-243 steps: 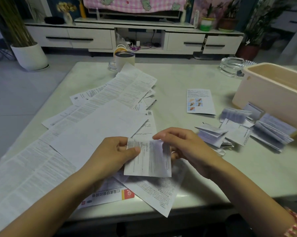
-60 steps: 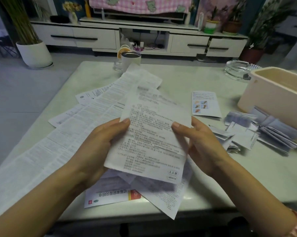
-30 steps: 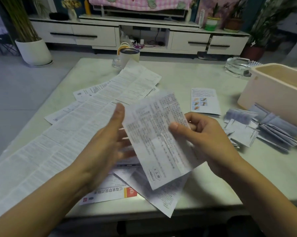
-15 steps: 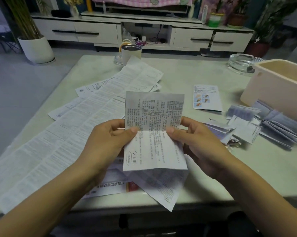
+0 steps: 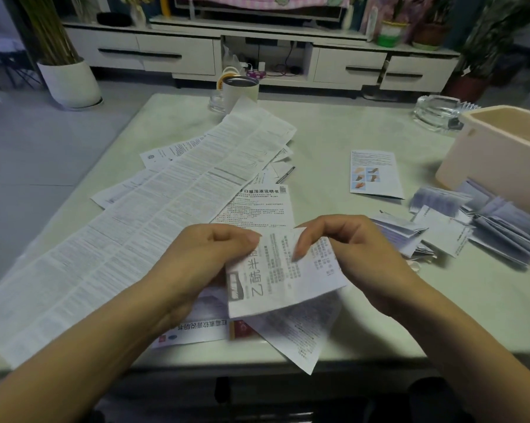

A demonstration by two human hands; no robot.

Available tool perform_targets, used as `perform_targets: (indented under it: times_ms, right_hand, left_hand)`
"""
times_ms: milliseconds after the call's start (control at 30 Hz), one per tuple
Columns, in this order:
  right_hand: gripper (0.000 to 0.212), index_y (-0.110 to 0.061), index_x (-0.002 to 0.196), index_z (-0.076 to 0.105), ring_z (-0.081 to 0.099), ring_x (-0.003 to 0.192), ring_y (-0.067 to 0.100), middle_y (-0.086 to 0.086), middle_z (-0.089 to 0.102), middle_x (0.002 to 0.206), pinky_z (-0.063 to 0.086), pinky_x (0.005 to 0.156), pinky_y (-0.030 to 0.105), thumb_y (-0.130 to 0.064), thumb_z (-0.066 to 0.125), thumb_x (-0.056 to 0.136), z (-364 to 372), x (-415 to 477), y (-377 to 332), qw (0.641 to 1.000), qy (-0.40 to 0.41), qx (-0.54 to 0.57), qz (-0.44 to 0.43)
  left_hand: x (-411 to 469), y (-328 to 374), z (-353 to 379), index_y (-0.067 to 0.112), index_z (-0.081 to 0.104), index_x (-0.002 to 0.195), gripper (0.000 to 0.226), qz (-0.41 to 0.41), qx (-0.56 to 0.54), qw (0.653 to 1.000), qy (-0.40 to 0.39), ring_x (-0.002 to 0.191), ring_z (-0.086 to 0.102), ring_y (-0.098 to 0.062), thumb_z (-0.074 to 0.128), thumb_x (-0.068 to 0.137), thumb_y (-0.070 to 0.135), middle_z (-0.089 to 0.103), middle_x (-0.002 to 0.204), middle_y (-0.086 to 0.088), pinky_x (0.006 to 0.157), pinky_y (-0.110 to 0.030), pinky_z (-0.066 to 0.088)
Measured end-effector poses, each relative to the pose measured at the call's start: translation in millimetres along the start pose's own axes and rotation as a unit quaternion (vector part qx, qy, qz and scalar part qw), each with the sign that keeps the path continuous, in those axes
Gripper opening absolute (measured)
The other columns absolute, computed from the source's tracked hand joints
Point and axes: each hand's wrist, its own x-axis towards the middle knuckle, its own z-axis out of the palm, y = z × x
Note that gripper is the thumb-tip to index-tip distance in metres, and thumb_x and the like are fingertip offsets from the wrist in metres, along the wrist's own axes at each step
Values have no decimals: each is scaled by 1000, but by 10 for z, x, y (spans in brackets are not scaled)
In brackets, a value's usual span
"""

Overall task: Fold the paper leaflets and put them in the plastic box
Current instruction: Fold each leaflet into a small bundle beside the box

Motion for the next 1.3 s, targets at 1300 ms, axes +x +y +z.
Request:
perform_targets:
  times_ms: [1300]
  right_hand:
    - [5, -13, 82, 70, 63, 71, 12, 0, 69, 83, 50, 67, 24, -12, 71, 78, 92, 28, 120, 993, 83, -7, -81]
  left_hand:
    - [-115, -85, 168, 18, 63, 94, 16, 93, 110, 976, -164, 68, 71, -21, 48, 95, 20, 74, 84, -6, 54, -22, 55]
